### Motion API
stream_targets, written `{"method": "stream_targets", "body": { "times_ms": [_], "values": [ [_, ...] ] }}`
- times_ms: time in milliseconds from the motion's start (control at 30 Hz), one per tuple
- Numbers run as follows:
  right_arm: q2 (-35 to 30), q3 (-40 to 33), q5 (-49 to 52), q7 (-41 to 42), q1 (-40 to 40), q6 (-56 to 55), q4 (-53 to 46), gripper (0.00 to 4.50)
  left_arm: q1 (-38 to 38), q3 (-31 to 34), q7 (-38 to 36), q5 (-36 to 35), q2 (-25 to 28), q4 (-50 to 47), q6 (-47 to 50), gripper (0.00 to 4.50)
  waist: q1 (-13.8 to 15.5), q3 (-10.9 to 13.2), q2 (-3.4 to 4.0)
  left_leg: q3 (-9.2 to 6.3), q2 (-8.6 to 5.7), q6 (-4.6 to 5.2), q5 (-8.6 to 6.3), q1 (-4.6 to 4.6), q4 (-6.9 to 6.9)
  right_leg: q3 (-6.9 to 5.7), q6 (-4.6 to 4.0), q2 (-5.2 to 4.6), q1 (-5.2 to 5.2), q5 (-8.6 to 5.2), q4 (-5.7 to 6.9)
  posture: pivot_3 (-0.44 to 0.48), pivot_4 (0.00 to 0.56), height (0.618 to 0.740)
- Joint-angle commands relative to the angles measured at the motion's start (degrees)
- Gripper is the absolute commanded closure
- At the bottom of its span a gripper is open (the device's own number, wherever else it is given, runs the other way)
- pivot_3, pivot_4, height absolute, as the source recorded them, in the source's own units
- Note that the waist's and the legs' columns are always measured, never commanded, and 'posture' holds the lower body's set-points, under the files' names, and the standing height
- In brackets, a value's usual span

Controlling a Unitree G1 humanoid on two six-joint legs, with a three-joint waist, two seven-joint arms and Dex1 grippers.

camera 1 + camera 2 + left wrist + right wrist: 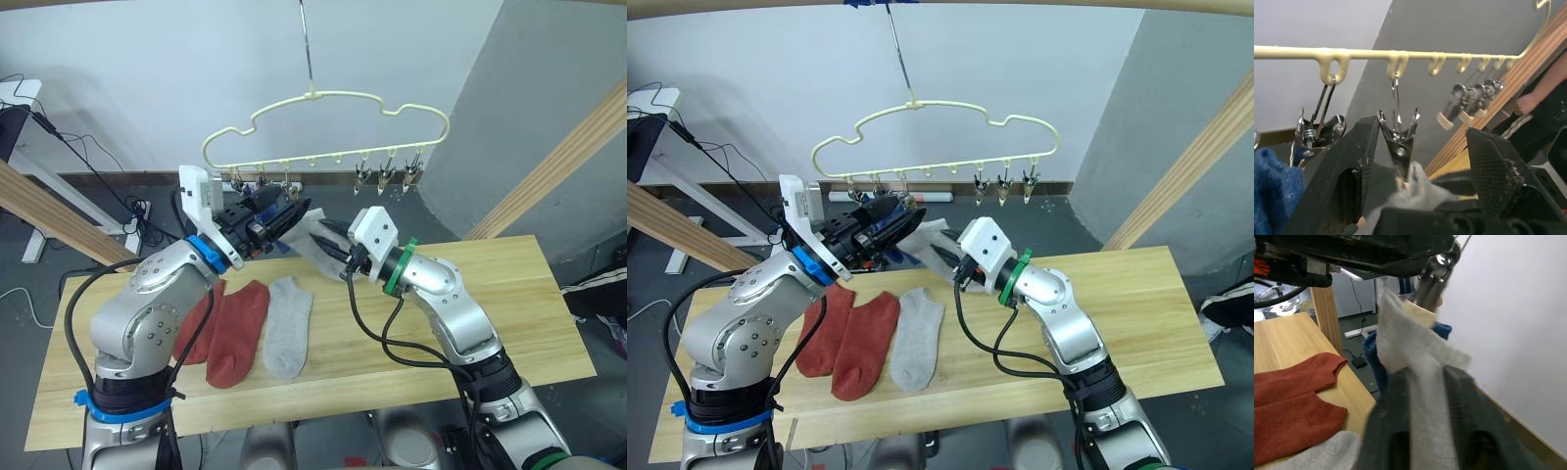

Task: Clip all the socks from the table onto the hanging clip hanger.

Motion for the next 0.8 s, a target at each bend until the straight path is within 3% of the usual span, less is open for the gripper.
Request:
{"method": "stream_targets", "body": {
  "times_ms": [33, 167, 300, 467, 600, 800],
  "values": [
    [-2.21, 0.70, -0.30, 1.84, 0.19, 0.67, -3.27, 2.83, 1.06, 0.52, -1.07, 0.94, 1.48, -2.84, -1.66, 1.42, 0.01, 0.00, 0.00, 0.00, 0.00, 0.00, 0.00, 0.00, 0.00, 0.00, 0.00, 0.00, 0.00, 0.00, 0.00, -0.199, 0.331, 0.735],
    [-5.83, -0.34, 1.04, 3.71, 2.14, 2.04, -6.05, 2.83, 3.28, 0.58, -2.75, 2.25, 3.85, -3.94, -2.36, 1.42, 0.01, 0.00, 0.00, 0.01, -0.01, 0.00, 0.00, -0.01, 0.00, 0.00, 0.00, -0.01, 0.00, 0.00, -0.01, -0.203, 0.332, 0.735],
    [-13.26, -3.47, 3.54, 7.72, 6.59, 4.77, -12.94, 2.83, 8.18, 1.03, -9.29, 2.90, 10.08, -6.52, -3.61, 1.42, 0.10, 0.01, 0.01, -0.01, 0.03, 0.00, 0.00, -0.02, -0.08, 0.03, 0.00, -0.02, -0.03, -0.01, -0.07, -0.197, 0.329, 0.735],
    [-17.49, -8.30, 6.78, 7.99, 7.94, 9.08, -18.97, 2.83, 13.29, 0.79, -16.96, 5.83, 15.66, -8.12, -8.62, 1.42, 0.02, 0.01, 0.01, 0.06, 0.19, 0.00, 0.00, 0.00, -0.06, 0.04, 0.00, 0.00, -0.03, -0.01, -0.03, -0.198, 0.323, 0.735],
    [-15.94, -12.74, 8.79, 1.38, 4.08, 21.20, -24.35, 2.83, 13.88, 2.20, -22.11, 2.68, 18.05, -9.16, -9.76, 1.42, 0.10, 0.01, 0.01, 0.08, 0.32, 0.00, 0.01, 0.02, -0.05, 0.03, -0.08, 0.09, -0.03, 0.03, -0.04, -0.201, 0.319, 0.735],
    [-12.98, -13.33, 9.71, -3.68, -0.86, 26.23, -25.41, 2.83, 9.12, 1.33, -22.49, 1.87, 17.20, -8.01, -9.99, 1.42, 0.07, 0.00, 0.01, 0.13, 0.40, -0.01, 0.03, 0.00, -0.04, 0.01, -0.12, 0.17, -0.04, 0.06, -0.05, -0.207, 0.309, 0.735]
  ]
}}
